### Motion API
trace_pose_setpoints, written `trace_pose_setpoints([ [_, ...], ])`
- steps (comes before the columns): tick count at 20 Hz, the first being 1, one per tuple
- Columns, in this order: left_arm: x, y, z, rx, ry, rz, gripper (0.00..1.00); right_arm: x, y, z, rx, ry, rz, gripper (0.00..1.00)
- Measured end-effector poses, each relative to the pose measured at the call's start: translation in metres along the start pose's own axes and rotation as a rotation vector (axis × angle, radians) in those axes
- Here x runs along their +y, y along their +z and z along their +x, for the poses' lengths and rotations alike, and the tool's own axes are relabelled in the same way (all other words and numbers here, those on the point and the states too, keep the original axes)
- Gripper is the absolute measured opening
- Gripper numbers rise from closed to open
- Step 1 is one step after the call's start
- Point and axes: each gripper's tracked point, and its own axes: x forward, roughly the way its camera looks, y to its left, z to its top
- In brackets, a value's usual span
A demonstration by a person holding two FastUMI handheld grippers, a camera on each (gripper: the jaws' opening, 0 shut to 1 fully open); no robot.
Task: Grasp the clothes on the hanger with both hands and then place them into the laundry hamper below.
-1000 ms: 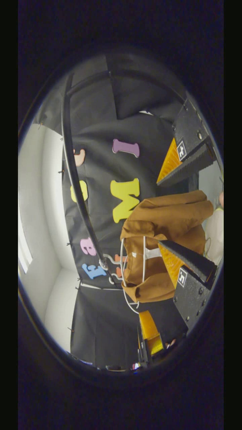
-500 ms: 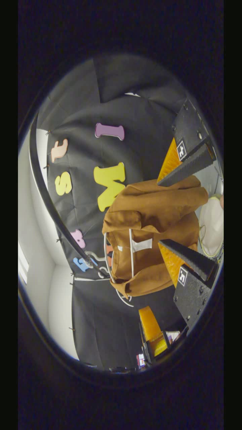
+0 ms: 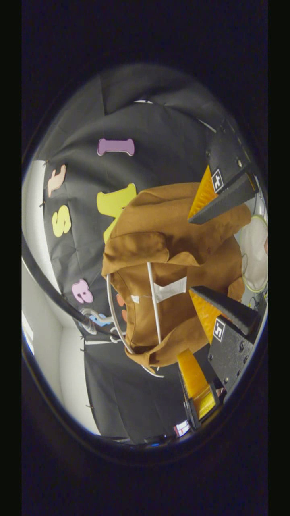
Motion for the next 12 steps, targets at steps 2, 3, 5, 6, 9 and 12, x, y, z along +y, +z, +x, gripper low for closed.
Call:
trace_pose_setpoints([
  [2,0.001,-0.006,0.017,0.024,-0.01,-0.012,0.96,-0.002,0.0,0.015,0.013,-0.015,0.024,0.94],
  [3,0.001,-0.01,0.025,0.041,-0.011,-0.017,0.94,-0.004,0.001,0.022,0.019,-0.027,0.036,0.94],
  [5,0.0,-0.017,0.038,0.066,-0.022,-0.033,0.96,-0.01,0.005,0.037,0.022,-0.04,0.067,0.94],
  [6,0.0,-0.018,0.044,0.069,-0.028,-0.034,0.96,-0.01,0.004,0.042,0.029,-0.035,0.075,0.94],
  [9,0.005,-0.017,0.061,0.074,-0.015,-0.021,0.96,-0.014,0.005,0.054,0.044,-0.021,0.093,0.96],
  [12,0.01,-0.015,0.075,0.076,0.013,-0.028,0.96,-0.019,0.006,0.063,0.043,-0.033,0.107,0.91],
])
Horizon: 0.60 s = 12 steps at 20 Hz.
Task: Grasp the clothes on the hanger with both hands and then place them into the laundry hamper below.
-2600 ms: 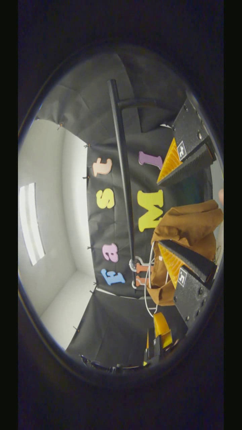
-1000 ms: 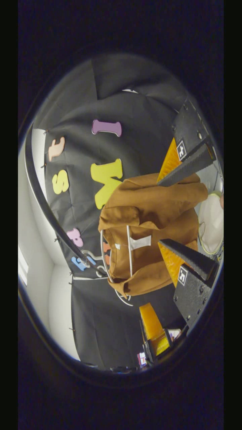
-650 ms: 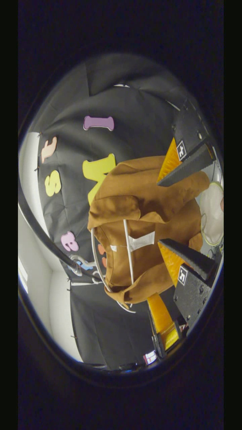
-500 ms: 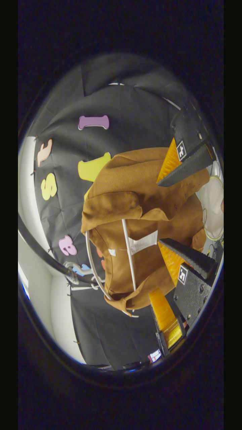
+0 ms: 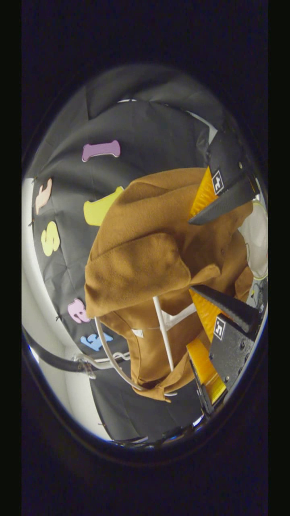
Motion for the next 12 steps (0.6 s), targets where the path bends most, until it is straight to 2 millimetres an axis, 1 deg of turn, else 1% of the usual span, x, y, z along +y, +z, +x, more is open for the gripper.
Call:
trace_pose_setpoints([
  [1,0.0,0.002,0.003,0.0,0.006,-0.011,1.0,0.001,0.002,0.002,-0.002,0.002,0.008,0.9],
  [2,0.001,0.003,0.006,0.001,0.012,-0.026,0.95,0.002,0.003,0.003,-0.007,0.005,0.023,0.91],
  [3,0.002,0.005,0.009,-0.002,0.02,-0.039,1.0,0.001,0.005,0.006,-0.01,0.004,0.038,0.94],
  [4,0.004,0.006,0.011,-0.008,0.031,-0.049,1.0,0.0,0.007,0.009,-0.011,0.009,0.051,0.93],
  [5,0.006,0.007,0.015,-0.011,0.039,-0.056,1.0,0.0,0.009,0.011,-0.012,0.011,0.063,0.89],
  [6,0.005,0.006,0.018,-0.01,0.043,-0.062,1.0,0.001,0.011,0.014,-0.013,0.015,0.077,0.89],
  [7,0.005,0.007,0.02,-0.015,0.048,-0.064,0.95,0.001,0.013,0.017,-0.013,0.02,0.088,0.84],
  [8,0.007,0.01,0.022,-0.021,0.058,-0.07,1.0,0.0,0.013,0.019,-0.009,0.019,0.099,0.85],
  [9,0.009,0.012,0.025,-0.03,0.067,-0.078,0.94,0.0,0.014,0.022,-0.005,0.026,0.108,0.84],
  [10,0.01,0.013,0.026,-0.035,0.077,-0.086,1.0,0.003,0.012,0.02,0.0,0.035,0.117,0.76],
  [11,0.014,0.013,0.028,-0.037,0.09,-0.093,0.91,0.006,0.014,0.02,-0.001,0.055,0.127,0.75],
  [12,0.015,0.013,0.03,-0.038,0.093,-0.096,0.78,0.007,0.014,0.02,-0.003,0.067,0.135,0.74],
])
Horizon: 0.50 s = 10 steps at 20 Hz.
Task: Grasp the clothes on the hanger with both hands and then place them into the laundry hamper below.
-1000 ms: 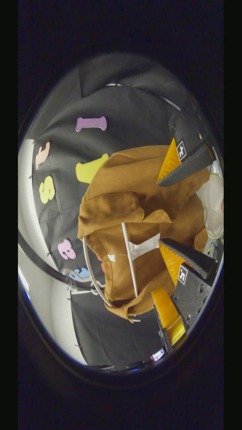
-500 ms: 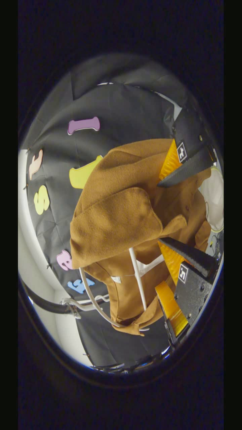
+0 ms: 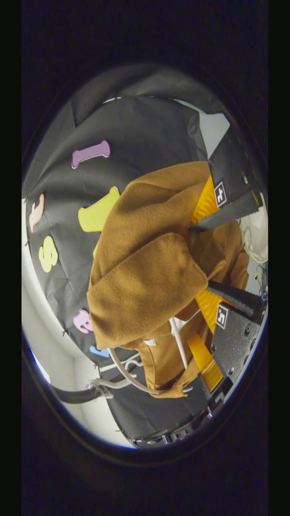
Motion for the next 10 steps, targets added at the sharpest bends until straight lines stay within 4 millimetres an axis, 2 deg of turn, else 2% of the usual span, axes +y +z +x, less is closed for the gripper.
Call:
trace_pose_setpoints([
  [1,0.002,0.001,0.0,0.0,0.008,0.004,0.92,0.001,0.0,-0.001,-0.004,0.017,0.006,0.69],
  [3,0.009,0.0,0.001,0.001,0.018,0.012,0.65,-0.002,0.002,-0.005,-0.015,0.026,0.015,0.61],
  [4,0.012,0.0,0.001,0.002,0.025,0.011,0.51,-0.005,0.003,-0.007,-0.026,0.023,0.024,0.48],
  [5,0.016,-0.002,0.0,0.01,0.033,0.005,0.38,-0.006,0.005,-0.009,-0.033,0.031,0.032,0.47],
  [7,0.018,-0.004,-0.002,0.029,0.021,-0.002,0.16,-0.008,0.007,-0.014,-0.043,0.039,0.043,0.29],
  [8,0.016,-0.005,-0.002,0.034,0.006,-0.001,0.26,-0.011,0.008,-0.018,-0.05,0.038,0.045,0.22],
  [9,0.016,-0.005,-0.007,0.038,-0.009,0.001,0.07,-0.015,0.011,-0.021,-0.059,0.037,0.053,0.18],
  [10,0.017,-0.005,-0.01,0.038,-0.02,0.003,0.14,-0.018,0.014,-0.024,-0.072,0.039,0.07,0.17],
])
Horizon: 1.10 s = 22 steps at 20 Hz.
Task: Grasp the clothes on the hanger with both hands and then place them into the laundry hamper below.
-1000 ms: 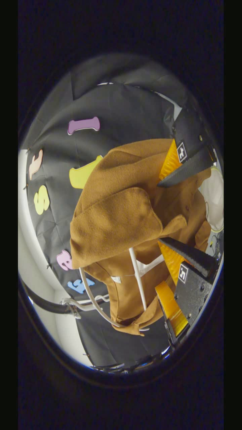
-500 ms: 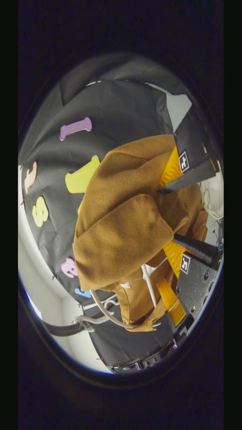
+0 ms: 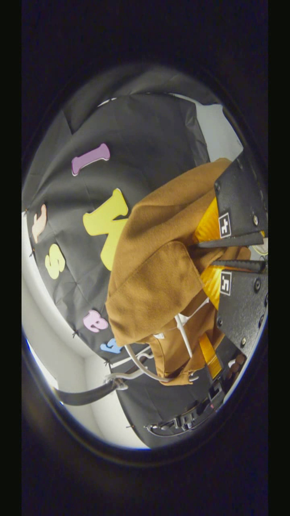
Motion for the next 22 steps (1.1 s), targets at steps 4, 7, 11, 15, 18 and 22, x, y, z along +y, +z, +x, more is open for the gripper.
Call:
trace_pose_setpoints([
  [4,0.002,0.0,-0.01,0.003,-0.031,-0.031,0.04,-0.006,0.016,-0.016,-0.07,0.022,0.045,0.11],
  [7,0.009,0.009,-0.022,-0.023,-0.032,-0.015,0.05,-0.012,0.031,-0.025,-0.137,0.001,0.006,0.05],
  [11,0.012,0.028,-0.04,-0.085,-0.036,-0.027,0.05,-0.012,0.038,-0.031,-0.147,0.013,0.042,0.05],
  [15,0.023,0.04,-0.051,-0.108,-0.03,-0.005,0.05,-0.017,0.051,-0.038,-0.18,-0.006,0.05,0.05],
  [18,0.032,0.051,-0.057,-0.128,-0.004,-0.007,0.05,-0.018,0.066,-0.043,-0.229,-0.036,0.034,0.05],
  [22,0.041,0.076,-0.069,-0.194,0.019,0.009,0.05,-0.022,0.084,-0.049,-0.279,-0.052,0.036,0.06],
])
